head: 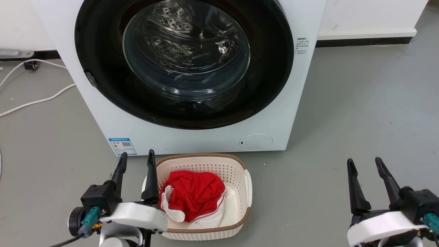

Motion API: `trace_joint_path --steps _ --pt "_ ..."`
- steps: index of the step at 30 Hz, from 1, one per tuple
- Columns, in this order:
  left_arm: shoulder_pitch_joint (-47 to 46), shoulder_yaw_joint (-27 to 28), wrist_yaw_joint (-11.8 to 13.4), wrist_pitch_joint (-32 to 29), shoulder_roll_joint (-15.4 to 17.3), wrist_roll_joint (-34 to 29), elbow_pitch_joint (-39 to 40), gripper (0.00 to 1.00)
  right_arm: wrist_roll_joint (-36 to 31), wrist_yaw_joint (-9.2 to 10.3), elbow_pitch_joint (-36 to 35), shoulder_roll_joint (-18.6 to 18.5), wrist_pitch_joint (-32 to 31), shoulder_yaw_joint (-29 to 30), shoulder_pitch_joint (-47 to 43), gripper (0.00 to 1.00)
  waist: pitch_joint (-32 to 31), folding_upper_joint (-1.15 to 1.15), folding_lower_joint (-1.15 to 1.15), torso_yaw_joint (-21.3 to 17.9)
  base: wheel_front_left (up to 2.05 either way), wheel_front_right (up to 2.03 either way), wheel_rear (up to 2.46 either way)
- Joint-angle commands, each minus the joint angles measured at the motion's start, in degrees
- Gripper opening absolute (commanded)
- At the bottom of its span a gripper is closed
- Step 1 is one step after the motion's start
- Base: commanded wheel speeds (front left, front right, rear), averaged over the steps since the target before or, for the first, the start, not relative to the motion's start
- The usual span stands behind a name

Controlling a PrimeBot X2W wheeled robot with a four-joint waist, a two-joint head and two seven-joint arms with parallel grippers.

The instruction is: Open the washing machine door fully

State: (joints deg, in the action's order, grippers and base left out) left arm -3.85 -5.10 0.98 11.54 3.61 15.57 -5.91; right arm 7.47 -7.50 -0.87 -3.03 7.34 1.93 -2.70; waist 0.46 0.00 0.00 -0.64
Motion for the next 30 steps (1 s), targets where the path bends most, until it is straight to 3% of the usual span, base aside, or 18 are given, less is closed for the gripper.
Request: trace_joint_path --steps 1,30 --pt "0.3 -0.1 0.2 0.4 0.4 -1.1 0.5 1.0 -1.2 0.02 -0.7 0.1 0.4 -0.1 -0.4 1.0 0.0 0.0 0.0 0.0 0.0 0.0 0.0" --pt "0.6 -0.2 1.4 3.6 0.0 -12.9 -0.1 1.0 -11.6 0.02 -0.4 0.2 2.4 -0.3 -0.9 1.0 1.0 0.0 0.0 -0.1 0.0 0.0 0.0"
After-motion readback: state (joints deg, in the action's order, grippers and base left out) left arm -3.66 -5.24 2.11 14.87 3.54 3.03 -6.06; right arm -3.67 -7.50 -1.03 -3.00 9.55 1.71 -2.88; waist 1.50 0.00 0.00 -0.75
